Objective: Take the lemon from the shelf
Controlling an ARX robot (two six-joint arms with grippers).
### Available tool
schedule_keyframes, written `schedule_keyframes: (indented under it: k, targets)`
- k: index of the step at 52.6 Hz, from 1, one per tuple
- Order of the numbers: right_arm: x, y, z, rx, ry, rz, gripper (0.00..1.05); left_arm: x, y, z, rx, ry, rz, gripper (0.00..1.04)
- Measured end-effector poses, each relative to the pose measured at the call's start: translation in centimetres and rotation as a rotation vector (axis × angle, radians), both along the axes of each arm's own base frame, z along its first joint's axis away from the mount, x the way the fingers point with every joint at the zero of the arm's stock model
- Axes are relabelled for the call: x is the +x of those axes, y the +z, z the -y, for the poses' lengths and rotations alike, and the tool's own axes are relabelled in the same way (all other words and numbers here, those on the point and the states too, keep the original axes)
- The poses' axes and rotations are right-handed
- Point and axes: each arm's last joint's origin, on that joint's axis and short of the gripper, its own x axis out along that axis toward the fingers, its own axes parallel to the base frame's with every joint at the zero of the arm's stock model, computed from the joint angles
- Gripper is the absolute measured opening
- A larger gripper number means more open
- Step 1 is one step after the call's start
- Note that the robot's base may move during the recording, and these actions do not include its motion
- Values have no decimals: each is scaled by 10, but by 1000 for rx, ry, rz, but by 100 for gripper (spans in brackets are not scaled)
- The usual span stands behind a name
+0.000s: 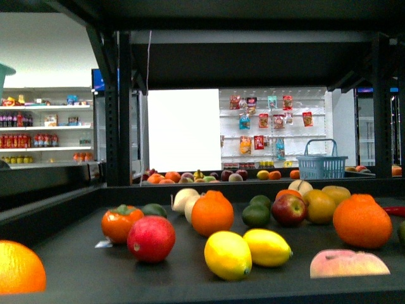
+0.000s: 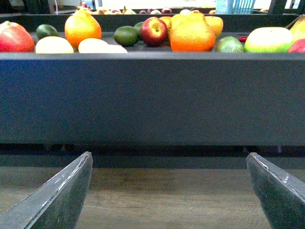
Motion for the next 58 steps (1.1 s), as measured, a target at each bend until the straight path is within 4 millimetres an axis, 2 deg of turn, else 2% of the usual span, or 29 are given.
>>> schedule_keyframes:
  k: [58]
  targets:
    - [0,0,0,0,0,0,97,0,0,0,0,0,0,97]
